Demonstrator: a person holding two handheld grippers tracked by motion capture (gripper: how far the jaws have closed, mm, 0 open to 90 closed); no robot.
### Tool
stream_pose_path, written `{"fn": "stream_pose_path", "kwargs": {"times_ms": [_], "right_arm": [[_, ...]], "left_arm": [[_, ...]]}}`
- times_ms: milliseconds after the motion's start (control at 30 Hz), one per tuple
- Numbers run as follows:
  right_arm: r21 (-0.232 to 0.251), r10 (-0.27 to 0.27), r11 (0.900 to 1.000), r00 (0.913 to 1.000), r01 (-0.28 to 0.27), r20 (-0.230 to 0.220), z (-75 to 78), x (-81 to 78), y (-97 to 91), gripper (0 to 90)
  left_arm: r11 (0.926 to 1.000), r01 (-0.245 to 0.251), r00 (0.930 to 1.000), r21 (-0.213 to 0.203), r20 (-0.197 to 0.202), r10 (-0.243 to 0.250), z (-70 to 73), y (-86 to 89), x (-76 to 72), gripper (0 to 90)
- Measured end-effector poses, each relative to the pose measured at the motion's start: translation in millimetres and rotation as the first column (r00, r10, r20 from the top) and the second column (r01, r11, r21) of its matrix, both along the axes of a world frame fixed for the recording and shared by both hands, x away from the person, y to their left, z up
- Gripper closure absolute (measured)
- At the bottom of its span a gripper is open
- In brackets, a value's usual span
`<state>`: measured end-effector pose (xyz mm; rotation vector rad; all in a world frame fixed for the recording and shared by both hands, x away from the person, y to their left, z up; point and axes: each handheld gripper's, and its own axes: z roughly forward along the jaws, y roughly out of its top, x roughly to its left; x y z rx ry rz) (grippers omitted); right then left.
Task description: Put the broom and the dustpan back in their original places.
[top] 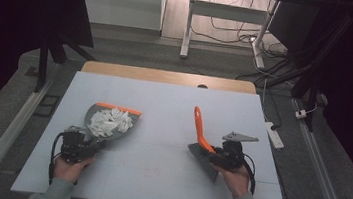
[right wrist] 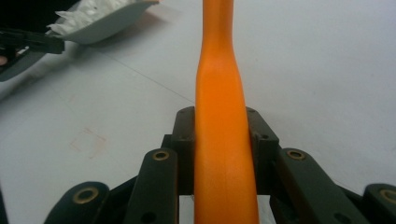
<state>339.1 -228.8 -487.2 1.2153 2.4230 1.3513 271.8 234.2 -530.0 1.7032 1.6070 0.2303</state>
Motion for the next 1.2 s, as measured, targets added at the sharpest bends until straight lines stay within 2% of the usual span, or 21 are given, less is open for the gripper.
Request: {"fn": "stream_pose_path", "kwargs": {"times_ms": [133,300,500,600,700,900,1200], "right_arm": [[-0.033,-0.019,0.9993,0.9997,0.019,-0.012,-5.5,4.6,-1.2,70.3],[-0.041,-0.044,0.9982,0.9987,0.043,-0.025,-8.0,11.0,-5.5,70.3],[-0.081,-0.069,0.9945,0.9973,0.066,-0.026,-10.4,18.4,-10.3,68.9],[-0.087,-0.076,0.9936,0.9962,0.072,-0.042,-12.3,22.7,-14.1,68.0],[-0.089,-0.084,0.993,0.9951,0.079,-0.053,-13.9,26.3,-17.4,65.5],[-0.119,-0.11,0.9877,0.9919,0.102,-0.065,-18.2,33.8,-23.4,58.0],[-0.17,-0.139,0.9776,0.987,0.124,-0.081,-24.8,41.1,-24.9,49.2]], "left_arm": [[0.9999,0.001,0.9998,0.014,-0.019,0.0,-3.3,-2.1,3.8,61.3],[0.9998,-0.002,0.9995,0.019,-0.033,0.002,-5.8,-2.2,5.6,61.2],[0.9995,0.008,0.9993,0.029,-0.036,-0.007,-6.9,-4.1,6.5,60.9],[0.9995,0.008,0.9994,0.029,-0.034,-0.007,-7.2,-4.8,6.6,59.7],[0.9994,0.014,0.9991,0.03,-0.04,-0.013,-8.1,-5.1,7.1,53.6],[0.9974,0.037,0.9989,0.061,-0.032,-0.035,-5.9,-5.9,4.8,40.0],[0.9956,0.053,0.9986,0.077,-0.003,-0.053,1.6,2.2,-1.8,33.9]]}}
